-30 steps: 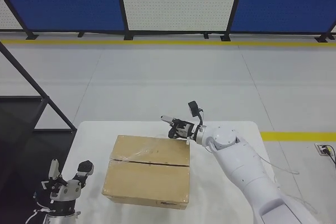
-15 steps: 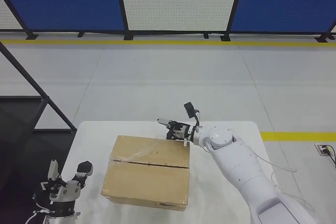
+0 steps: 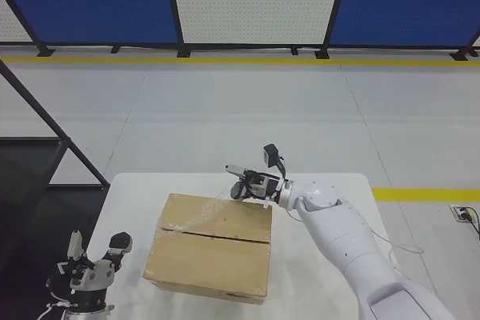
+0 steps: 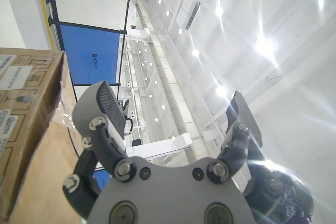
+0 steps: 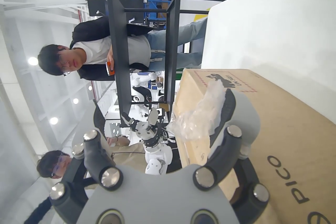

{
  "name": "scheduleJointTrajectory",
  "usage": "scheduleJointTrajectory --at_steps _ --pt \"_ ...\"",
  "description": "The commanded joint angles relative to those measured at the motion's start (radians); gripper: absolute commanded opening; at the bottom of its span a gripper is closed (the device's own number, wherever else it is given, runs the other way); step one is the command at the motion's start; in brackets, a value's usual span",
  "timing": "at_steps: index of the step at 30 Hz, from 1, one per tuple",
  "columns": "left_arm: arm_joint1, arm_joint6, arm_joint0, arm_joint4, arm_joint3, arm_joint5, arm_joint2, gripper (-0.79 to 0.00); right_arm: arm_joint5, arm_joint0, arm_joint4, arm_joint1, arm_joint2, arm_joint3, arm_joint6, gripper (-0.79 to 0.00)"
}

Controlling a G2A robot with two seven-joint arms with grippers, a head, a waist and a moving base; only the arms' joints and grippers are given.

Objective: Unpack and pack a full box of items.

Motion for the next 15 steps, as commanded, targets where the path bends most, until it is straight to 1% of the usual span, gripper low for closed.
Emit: scheduleJointTrajectory --at_steps 1,15 --pt "0.0 -0.002 0.0 -0.001 0.0 -0.001 0.0 0.0 -0.006 -0.001 0.014 0.002 0.008 -0.002 0.035 0.0" --pt "-0.004 -0.012 -0.003 0.009 -0.001 0.004 0.004 0.0 -0.091 -0.021 0.123 0.02 0.075 -0.041 0.256 0.0"
